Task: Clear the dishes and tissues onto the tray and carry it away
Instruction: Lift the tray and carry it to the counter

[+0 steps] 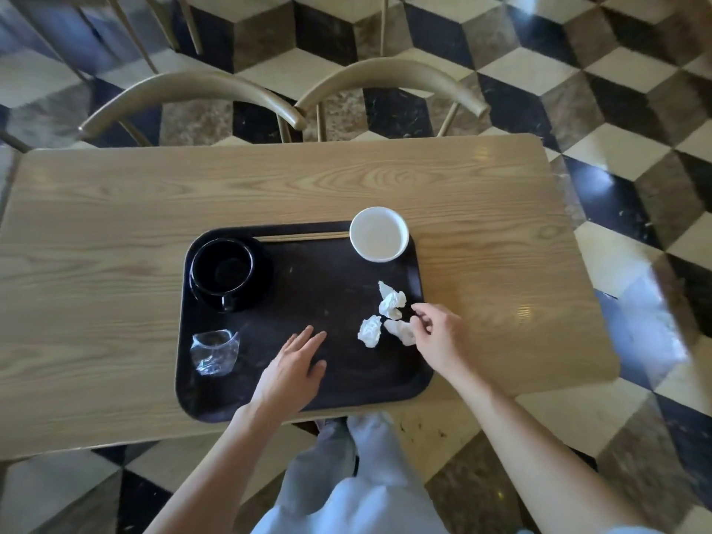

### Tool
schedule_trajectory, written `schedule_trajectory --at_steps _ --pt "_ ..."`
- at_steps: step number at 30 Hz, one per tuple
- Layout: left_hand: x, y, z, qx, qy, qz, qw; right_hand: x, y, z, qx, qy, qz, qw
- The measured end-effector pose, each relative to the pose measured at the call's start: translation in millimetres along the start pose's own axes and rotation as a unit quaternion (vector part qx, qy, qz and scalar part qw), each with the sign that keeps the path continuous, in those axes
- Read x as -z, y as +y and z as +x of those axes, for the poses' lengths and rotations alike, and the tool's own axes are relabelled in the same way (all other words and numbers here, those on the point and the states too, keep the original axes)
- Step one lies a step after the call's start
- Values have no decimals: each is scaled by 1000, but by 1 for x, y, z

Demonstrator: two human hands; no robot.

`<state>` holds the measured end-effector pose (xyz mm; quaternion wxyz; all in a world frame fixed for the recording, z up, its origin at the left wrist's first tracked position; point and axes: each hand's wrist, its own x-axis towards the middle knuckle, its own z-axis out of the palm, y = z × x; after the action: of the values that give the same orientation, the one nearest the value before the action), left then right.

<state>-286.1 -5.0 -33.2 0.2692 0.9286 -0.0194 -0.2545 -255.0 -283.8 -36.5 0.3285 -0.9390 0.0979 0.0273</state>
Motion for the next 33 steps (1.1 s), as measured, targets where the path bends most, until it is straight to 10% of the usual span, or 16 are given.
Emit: schedule_trajectory --at_steps 13,20,33 --pt "90 -94 -30 110 403 -219 882 -4 -5 36 -147 13 75 986" --pt "94 -152 4 226 351 -208 885 -18 6 49 -140 16 65 988" --pt "80 -164 40 182 291 -85 935 -45 16 53 -106 90 -1 990"
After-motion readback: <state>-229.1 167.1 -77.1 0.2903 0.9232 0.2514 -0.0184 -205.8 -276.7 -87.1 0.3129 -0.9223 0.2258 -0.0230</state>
